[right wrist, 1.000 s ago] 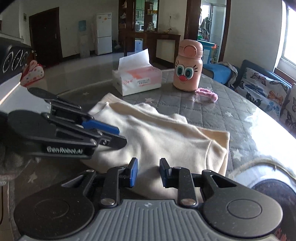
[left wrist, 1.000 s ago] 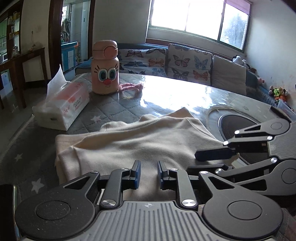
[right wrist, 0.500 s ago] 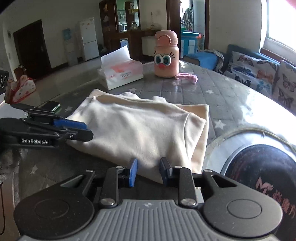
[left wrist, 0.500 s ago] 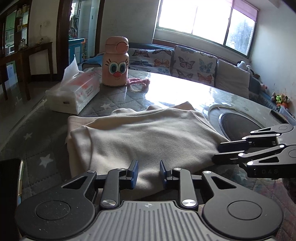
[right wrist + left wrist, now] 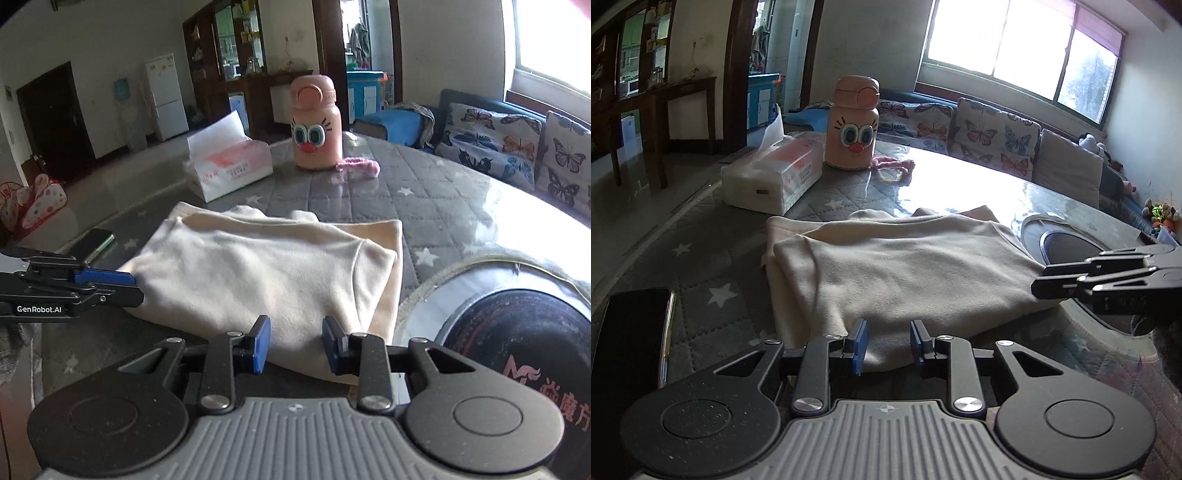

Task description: Fold clothes

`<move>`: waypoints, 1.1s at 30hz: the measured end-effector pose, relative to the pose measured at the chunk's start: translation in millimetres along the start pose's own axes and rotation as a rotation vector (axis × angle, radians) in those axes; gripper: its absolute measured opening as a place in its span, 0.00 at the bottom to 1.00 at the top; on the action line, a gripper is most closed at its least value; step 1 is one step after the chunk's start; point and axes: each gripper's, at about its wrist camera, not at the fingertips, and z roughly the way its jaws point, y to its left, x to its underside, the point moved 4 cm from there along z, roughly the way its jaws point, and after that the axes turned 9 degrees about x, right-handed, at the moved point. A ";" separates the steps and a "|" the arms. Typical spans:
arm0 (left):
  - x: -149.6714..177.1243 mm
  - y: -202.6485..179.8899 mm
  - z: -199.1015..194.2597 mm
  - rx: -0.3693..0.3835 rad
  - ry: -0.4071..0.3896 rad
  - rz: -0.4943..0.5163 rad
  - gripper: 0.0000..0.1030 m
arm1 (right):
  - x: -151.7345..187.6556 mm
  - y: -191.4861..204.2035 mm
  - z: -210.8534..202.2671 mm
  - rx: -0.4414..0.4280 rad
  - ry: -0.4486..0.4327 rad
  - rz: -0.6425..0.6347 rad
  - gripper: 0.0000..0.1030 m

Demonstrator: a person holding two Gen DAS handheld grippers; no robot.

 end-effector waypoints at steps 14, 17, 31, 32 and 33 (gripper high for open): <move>2.6 -9.3 -16.0 -0.020 -0.012 -0.019 0.51 | 6.1 4.2 -7.8 0.003 -0.004 0.014 0.47; 2.9 -12.7 -21.1 -0.035 -0.019 -0.018 0.58 | 8.8 4.5 -12.2 0.008 -0.009 0.020 0.56; 13.5 -34.4 -36.2 -0.065 -0.032 0.016 0.89 | 32.6 13.7 -32.8 0.027 -0.014 0.024 0.81; 14.6 -36.2 -36.9 -0.066 -0.032 0.018 0.90 | 34.2 14.6 -34.7 0.028 -0.015 0.024 0.81; 15.8 -37.9 -37.7 -0.069 -0.031 0.020 0.92 | 35.4 15.2 -36.4 0.028 -0.017 0.024 0.81</move>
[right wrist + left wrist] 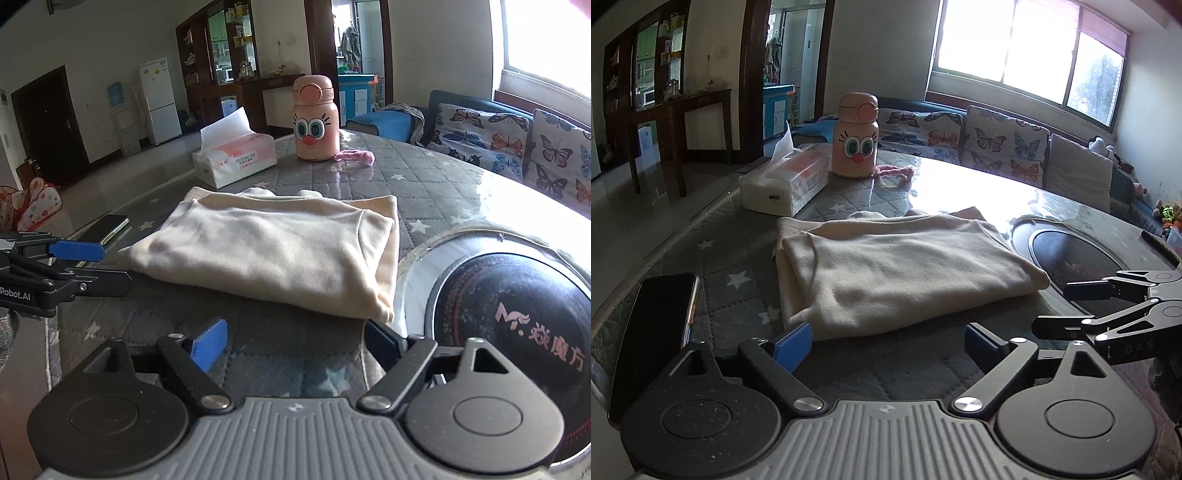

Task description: Fold clothes

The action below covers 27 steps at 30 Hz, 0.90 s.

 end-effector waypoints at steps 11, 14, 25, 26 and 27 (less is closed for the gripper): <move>5.7 -15.3 -10.6 -0.013 -0.008 0.023 1.00 | 10.3 0.4 -13.9 0.042 -0.009 0.000 0.99; 8.2 -17.3 -11.9 -0.017 -0.006 0.026 1.00 | 13.3 0.1 -18.1 0.052 -0.015 0.003 1.00; 14.5 -21.6 -15.9 -0.026 0.001 0.033 1.00 | 20.2 2.4 -25.9 0.090 -0.024 0.010 1.00; 14.7 -22.3 -15.8 -0.028 0.002 0.034 1.00 | 20.8 2.9 -26.4 0.095 -0.026 0.009 1.00; 15.2 -22.9 -15.8 -0.029 0.003 0.035 1.00 | 21.3 3.4 -27.2 0.096 -0.028 0.009 1.00</move>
